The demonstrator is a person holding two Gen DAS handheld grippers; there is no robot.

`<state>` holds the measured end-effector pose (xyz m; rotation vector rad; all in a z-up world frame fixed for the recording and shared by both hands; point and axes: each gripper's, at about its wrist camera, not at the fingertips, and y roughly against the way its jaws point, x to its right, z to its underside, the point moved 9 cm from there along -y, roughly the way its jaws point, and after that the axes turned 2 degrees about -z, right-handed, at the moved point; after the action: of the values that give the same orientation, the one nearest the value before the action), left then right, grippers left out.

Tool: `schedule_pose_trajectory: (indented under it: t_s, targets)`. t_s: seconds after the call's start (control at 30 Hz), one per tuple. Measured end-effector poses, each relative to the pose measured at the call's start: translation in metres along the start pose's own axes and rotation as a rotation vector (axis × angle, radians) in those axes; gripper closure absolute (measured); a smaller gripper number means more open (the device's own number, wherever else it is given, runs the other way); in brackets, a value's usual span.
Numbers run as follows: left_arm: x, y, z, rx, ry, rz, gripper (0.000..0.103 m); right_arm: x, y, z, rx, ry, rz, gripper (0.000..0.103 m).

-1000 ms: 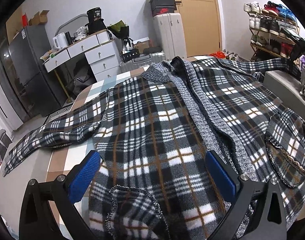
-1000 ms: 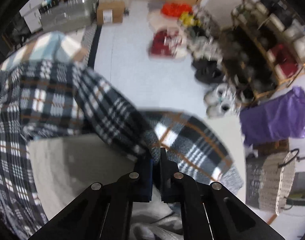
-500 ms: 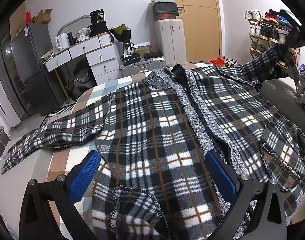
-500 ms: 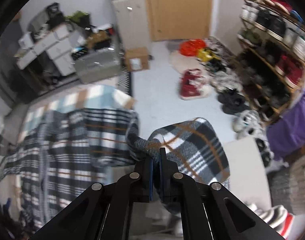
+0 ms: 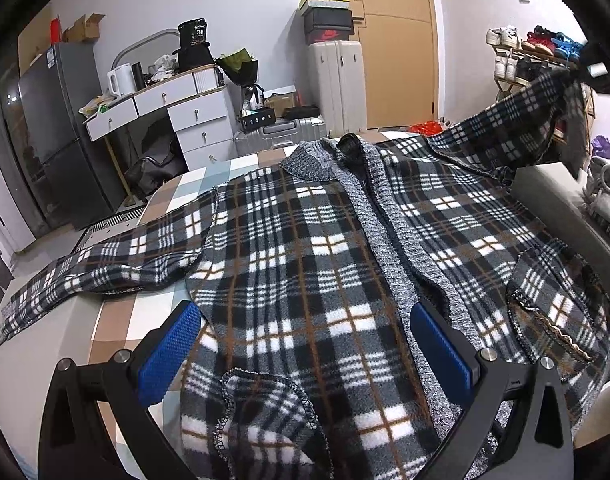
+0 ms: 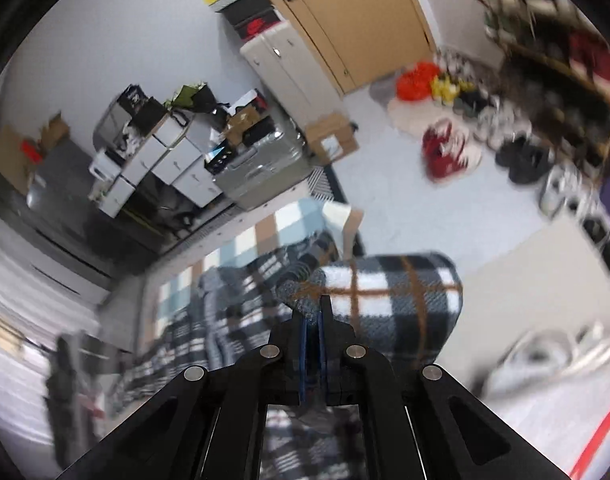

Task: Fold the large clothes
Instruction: 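Lift the held sleeve high with the right gripper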

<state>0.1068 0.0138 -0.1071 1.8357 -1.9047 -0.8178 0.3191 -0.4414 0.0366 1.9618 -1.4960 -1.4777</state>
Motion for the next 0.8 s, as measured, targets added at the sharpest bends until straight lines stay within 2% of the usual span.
schedule_pose_trajectory:
  t_s: [0.03, 0.1, 0.17, 0.23, 0.33, 0.43, 0.47, 0.5, 0.57, 0.7, 0.8]
  targets:
    - [0.000, 0.001, 0.000, 0.002, 0.001, 0.002, 0.001, 0.004, 0.001, 0.006, -0.011, -0.002, -0.012, 0.099]
    - [0.000, 0.001, -0.001, 0.002, 0.008, 0.008, 0.001, 0.031, 0.000, 0.019, -0.033, 0.006, 0.037, 0.099]
    - [0.002, 0.000, -0.001, -0.004, 0.009, 0.016, 0.001, 0.078, -0.009, 0.024, -0.063, -0.066, 0.149, 0.099]
    - [0.004, 0.000, 0.000, -0.006, 0.005, 0.017, 0.001, 0.109, -0.024, 0.025, -0.087, -0.103, 0.245, 0.099]
    - [0.008, 0.002, 0.000, 0.014, -0.019, -0.008, 0.001, 0.123, -0.042, 0.021, -0.107, -0.016, 0.395, 0.099]
    - [0.010, 0.002, -0.002, 0.025, -0.036, -0.019, 0.001, 0.120, -0.065, 0.022, -0.143, 0.120, 0.524, 0.092]
    - [0.009, 0.001, -0.002, 0.023, -0.037, -0.018, 0.001, 0.118, -0.074, 0.025, -0.162, 0.145, 0.529, 0.081]
    - [0.010, -0.001, -0.001, 0.017, -0.037, -0.010, 0.001, 0.114, -0.078, 0.029, -0.169, 0.162, 0.529, 0.056]
    - [0.012, 0.000, 0.000, 0.008, -0.034, 0.000, 0.001, 0.105, -0.081, 0.034, -0.154, 0.226, 0.558, 0.027]
    - [0.015, 0.005, 0.000, 0.019, -0.044, 0.012, 0.001, 0.083, -0.070, 0.047, -0.093, 0.332, 0.606, 0.025]
    - [0.014, 0.007, -0.001, 0.022, -0.038, 0.017, 0.001, 0.059, -0.064, 0.066, -0.069, 0.342, 0.563, 0.022]
